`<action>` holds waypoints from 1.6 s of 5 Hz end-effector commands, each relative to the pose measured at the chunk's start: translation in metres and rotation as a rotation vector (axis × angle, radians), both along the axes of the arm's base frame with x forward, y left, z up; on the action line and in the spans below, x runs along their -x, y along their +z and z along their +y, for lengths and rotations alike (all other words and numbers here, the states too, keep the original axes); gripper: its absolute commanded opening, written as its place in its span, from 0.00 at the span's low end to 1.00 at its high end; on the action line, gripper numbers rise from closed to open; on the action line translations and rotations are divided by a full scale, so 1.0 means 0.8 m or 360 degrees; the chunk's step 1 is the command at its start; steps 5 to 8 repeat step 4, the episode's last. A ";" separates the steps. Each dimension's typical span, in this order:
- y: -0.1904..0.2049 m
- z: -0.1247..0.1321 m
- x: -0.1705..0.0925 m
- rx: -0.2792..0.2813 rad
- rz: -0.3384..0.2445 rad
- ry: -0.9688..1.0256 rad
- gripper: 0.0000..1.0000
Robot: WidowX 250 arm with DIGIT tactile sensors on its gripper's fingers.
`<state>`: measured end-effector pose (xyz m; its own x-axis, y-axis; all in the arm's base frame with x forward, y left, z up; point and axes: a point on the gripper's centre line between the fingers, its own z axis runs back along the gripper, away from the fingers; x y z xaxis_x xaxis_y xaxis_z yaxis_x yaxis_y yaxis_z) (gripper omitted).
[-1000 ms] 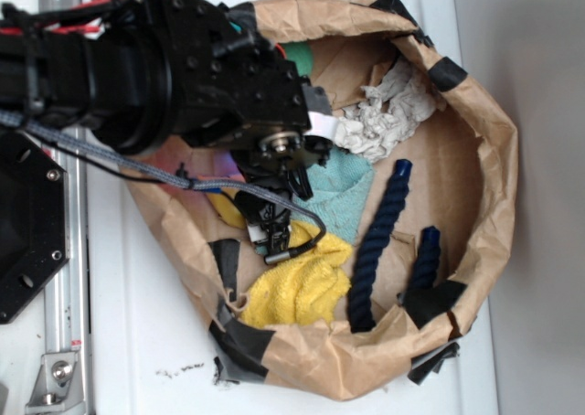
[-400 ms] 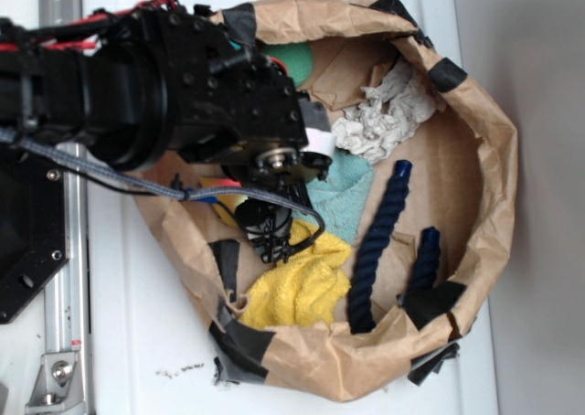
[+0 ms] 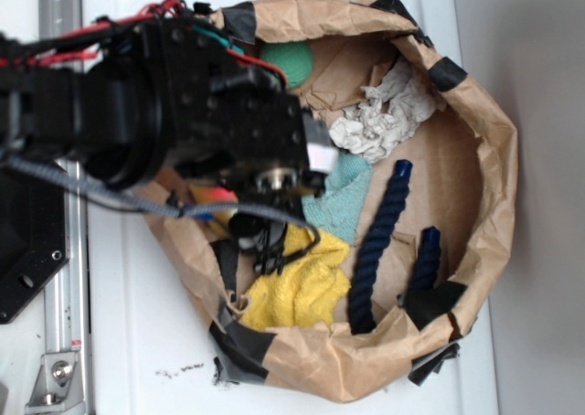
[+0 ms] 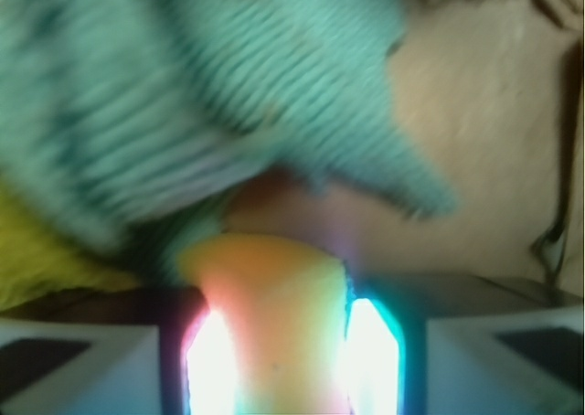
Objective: Grab the green sponge.
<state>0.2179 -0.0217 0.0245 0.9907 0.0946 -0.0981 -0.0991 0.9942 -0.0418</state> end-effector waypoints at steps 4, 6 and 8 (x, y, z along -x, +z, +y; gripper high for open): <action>0.207 0.025 -0.042 -0.0238 -0.0377 0.0136 0.00; 0.207 0.025 -0.042 -0.0238 -0.0377 0.0136 0.00; 0.207 0.025 -0.042 -0.0238 -0.0377 0.0136 0.00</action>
